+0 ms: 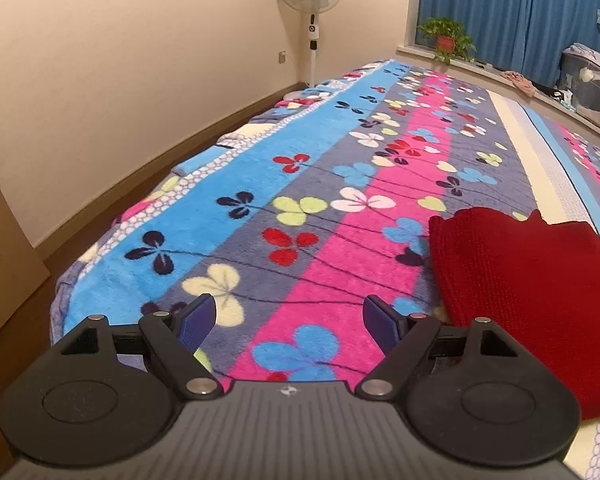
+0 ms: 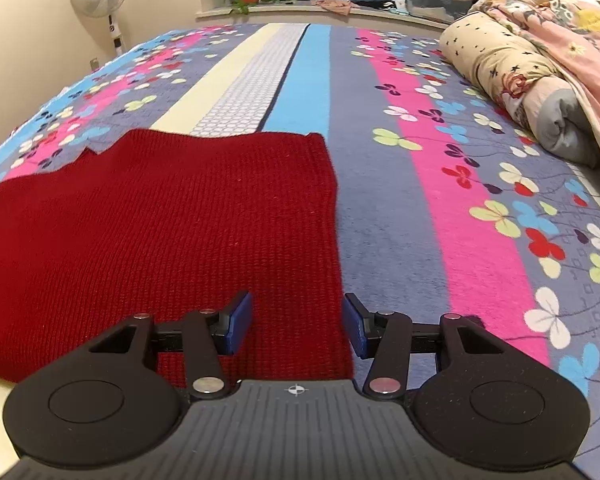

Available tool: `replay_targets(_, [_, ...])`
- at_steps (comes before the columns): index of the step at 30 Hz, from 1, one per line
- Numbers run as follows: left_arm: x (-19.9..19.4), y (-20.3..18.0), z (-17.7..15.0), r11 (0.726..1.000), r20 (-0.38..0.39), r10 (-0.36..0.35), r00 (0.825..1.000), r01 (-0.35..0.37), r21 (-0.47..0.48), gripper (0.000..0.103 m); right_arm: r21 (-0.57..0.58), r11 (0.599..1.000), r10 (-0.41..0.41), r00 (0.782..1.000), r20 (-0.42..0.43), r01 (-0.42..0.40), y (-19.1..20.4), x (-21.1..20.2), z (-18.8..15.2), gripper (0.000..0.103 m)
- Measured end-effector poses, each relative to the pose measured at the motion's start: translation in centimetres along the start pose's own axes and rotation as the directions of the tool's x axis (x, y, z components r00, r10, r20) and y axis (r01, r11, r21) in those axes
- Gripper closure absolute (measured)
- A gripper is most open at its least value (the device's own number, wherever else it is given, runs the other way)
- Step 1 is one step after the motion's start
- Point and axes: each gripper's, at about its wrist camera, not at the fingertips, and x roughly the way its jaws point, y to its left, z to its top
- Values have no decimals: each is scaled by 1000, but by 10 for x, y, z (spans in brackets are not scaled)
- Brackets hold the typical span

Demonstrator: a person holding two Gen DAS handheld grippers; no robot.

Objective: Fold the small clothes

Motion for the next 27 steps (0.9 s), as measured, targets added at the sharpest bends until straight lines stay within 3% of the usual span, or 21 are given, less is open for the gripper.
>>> replay_targets(8, [1, 15, 0, 1000, 9, 19, 1000, -19, -22, 18, -86, 996, 9, 999, -42, -13, 45, 8, -9, 53])
replay_targets(12, [3, 26, -1, 999, 10, 28, 1000, -28, -41, 18, -121, 992, -21, 1000, -4, 21, 80, -1, -7, 72])
replay_targets(14, [4, 32, -1, 998, 7, 35, 999, -34, -48, 18, -135, 991, 13, 1000, 22, -10, 103, -8, -6, 74])
replay_targets(16, [6, 37, -2, 998, 4, 38, 999, -37, -57, 18, -176, 981, 97, 994, 51, -87, 138, -18, -10, 75])
replay_targets(19, [8, 47, -3, 997, -1, 41, 999, -41, -72, 18, -295, 928, 262, 961, 90, -226, 196, -34, -22, 75])
replay_targets(23, [10, 59, -5, 995, -8, 44, 999, -45, -94, 18, -437, 815, 452, 890, 67, -381, 273, -48, -45, 73])
replay_targets(27, [11, 69, -7, 992, -11, 43, 999, -44, -117, 18, -551, 705, 542, 840, 12, -447, 331, -54, -67, 53])
